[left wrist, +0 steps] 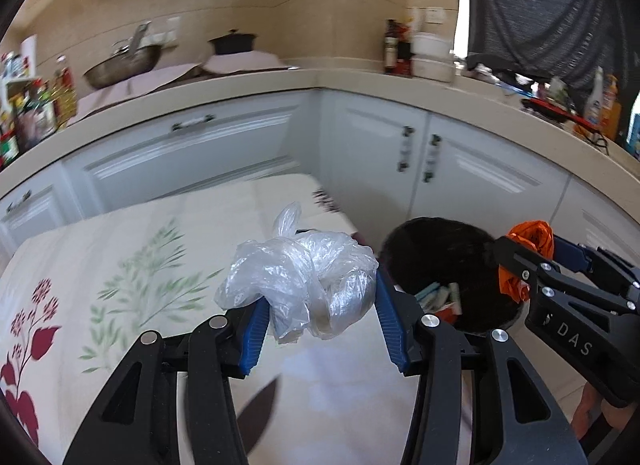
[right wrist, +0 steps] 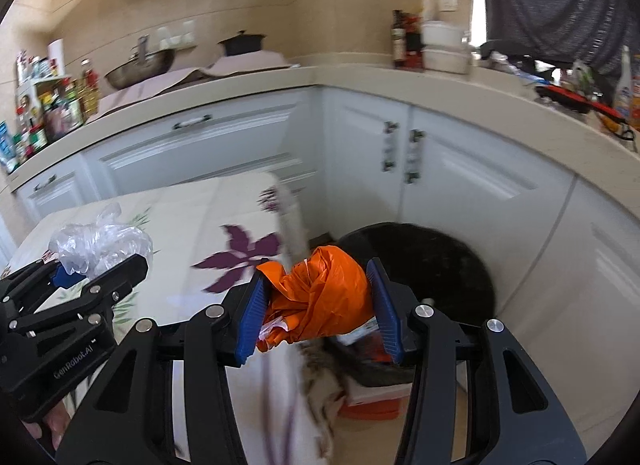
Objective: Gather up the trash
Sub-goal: 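Hold both bags over the black bin and open both tools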
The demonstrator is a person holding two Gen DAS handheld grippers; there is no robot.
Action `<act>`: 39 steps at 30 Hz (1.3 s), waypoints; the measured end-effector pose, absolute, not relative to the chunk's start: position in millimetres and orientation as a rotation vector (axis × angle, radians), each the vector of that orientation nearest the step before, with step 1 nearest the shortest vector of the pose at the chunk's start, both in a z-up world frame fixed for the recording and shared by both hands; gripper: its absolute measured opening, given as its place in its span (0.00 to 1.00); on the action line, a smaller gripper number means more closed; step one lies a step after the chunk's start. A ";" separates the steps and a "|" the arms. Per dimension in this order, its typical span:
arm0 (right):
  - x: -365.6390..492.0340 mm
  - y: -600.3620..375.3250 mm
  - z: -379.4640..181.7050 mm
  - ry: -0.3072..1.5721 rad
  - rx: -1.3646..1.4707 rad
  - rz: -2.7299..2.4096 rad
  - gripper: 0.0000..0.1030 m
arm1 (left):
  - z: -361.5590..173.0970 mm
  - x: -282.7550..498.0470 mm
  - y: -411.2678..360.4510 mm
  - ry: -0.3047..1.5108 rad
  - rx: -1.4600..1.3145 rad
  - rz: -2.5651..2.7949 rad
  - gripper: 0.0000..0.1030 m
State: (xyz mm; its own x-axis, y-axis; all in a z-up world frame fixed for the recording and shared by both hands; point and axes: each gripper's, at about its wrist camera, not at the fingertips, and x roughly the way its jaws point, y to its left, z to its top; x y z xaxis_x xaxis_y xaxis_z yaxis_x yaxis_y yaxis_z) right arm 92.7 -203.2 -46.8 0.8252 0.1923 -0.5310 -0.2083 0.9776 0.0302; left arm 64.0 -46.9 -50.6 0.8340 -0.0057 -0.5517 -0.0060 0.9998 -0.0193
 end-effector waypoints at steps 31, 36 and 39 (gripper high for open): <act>145.0 -278.6 -60.9 0.549 0.011 0.061 0.46 | -65.7 145.9 -137.7 0.598 0.060 -0.072 0.48; 155.1 -281.5 -66.0 0.564 0.017 0.051 0.46 | -69.2 155.4 -144.3 0.604 0.068 -0.072 0.48; 161.4 -283.4 -68.5 0.566 0.022 0.042 0.46 | -69.6 162.3 -148.1 0.601 0.065 -0.070 0.49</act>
